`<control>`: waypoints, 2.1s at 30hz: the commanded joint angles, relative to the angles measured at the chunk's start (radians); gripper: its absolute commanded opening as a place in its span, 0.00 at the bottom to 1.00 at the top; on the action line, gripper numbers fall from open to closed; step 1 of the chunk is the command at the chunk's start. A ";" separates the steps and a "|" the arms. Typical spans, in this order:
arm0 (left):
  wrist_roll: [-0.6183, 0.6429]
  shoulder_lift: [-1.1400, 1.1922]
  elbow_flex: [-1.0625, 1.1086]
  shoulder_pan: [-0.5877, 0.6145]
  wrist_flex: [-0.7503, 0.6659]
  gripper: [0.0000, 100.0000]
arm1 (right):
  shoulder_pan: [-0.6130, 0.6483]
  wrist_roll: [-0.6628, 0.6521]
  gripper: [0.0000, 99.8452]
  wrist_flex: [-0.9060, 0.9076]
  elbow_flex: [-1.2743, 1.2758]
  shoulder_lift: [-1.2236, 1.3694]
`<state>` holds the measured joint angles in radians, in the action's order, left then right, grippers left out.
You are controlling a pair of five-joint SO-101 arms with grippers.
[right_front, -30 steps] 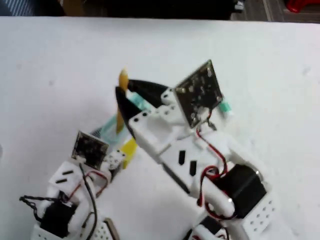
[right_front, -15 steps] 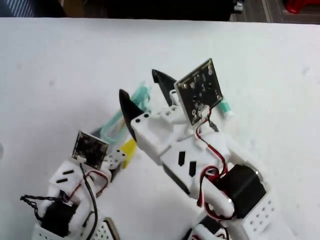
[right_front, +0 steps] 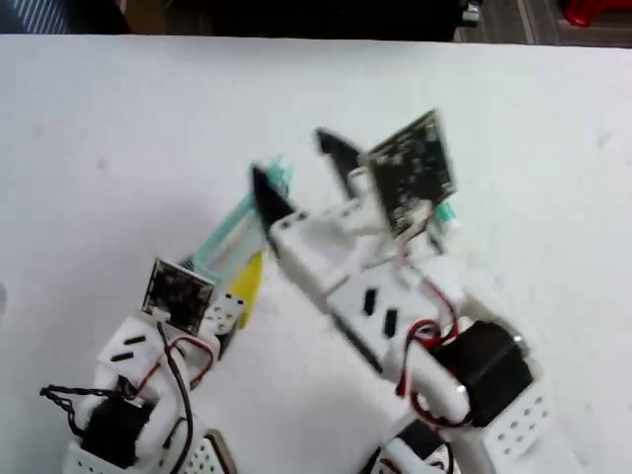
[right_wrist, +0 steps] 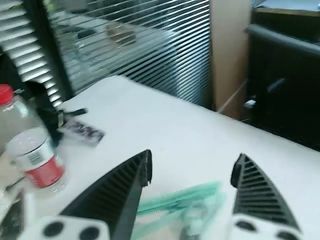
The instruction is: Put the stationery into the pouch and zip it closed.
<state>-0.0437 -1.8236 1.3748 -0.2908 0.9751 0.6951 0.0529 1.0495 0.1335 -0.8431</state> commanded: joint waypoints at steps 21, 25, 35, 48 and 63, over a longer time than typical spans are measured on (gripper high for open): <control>0.014 0.007 -0.012 0.005 -0.012 0.16 | -0.719 -0.454 0.25 0.093 -0.198 0.997; 0.014 0.007 -0.011 0.005 -0.012 0.16 | -0.743 -0.456 0.25 0.153 -0.333 1.167; 0.014 0.007 -0.011 0.005 -0.012 0.16 | -0.713 -0.456 0.25 0.328 -0.760 1.535; 0.014 0.007 -0.011 0.005 -0.012 0.16 | -0.711 -0.456 0.12 0.452 -1.204 1.851; 0.014 0.007 -0.011 0.004 -0.011 0.16 | -0.716 -0.456 0.02 0.587 -1.455 1.933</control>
<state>-0.0437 -1.8236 1.3748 -0.2908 0.9751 -0.0261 -0.3936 1.5635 -1.2198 1.1116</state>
